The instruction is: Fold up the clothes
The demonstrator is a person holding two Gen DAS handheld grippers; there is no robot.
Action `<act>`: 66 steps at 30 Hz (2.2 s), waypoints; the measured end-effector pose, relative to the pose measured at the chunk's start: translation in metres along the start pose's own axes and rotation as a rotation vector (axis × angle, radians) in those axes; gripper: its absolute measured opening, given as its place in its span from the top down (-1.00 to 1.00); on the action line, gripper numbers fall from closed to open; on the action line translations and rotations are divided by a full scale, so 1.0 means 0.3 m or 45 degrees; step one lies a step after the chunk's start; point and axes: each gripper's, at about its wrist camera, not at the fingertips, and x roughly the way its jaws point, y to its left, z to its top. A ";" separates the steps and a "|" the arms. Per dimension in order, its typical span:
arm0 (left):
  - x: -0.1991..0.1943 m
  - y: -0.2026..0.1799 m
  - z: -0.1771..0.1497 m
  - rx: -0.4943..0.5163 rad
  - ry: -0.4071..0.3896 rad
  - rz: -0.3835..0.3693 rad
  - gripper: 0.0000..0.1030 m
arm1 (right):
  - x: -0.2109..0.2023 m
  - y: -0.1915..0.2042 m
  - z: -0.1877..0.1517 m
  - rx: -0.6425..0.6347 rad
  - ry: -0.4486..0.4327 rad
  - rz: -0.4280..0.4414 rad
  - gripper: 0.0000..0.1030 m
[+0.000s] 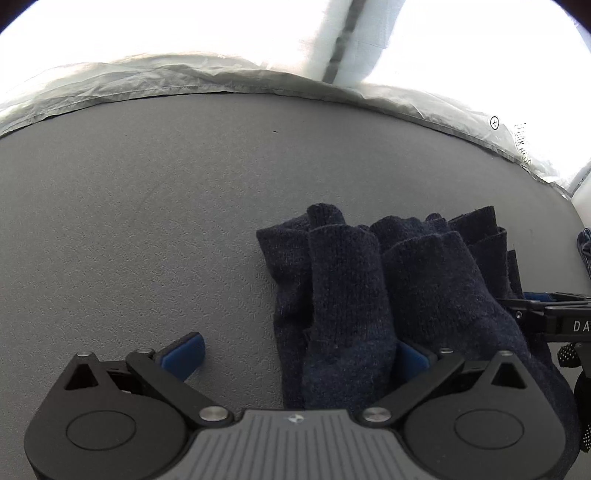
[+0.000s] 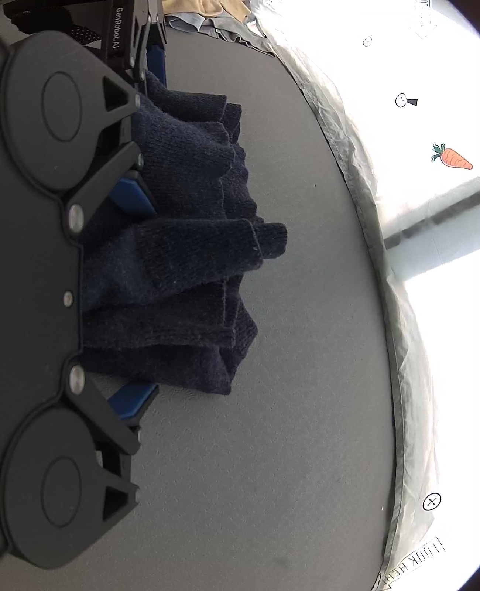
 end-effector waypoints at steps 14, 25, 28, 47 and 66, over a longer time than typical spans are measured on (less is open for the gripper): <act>-0.029 -0.041 0.023 -0.045 -0.164 -0.208 0.30 | -0.055 0.002 0.003 0.020 -0.081 0.129 0.11; -0.381 -0.230 -0.075 0.011 -0.454 -0.192 0.58 | -0.405 0.102 -0.157 0.062 -0.422 0.053 0.55; -0.516 -0.295 -0.108 0.039 -0.568 -0.232 0.60 | -0.562 0.131 -0.221 0.068 -0.565 0.036 0.57; -1.042 -0.825 -0.157 0.410 -1.007 -0.751 0.62 | -1.457 0.135 -0.484 0.173 -1.259 -0.272 0.59; -0.832 -2.064 -0.455 0.408 -0.928 -0.902 0.62 | -2.031 -0.921 -0.773 0.065 -1.364 -0.416 0.59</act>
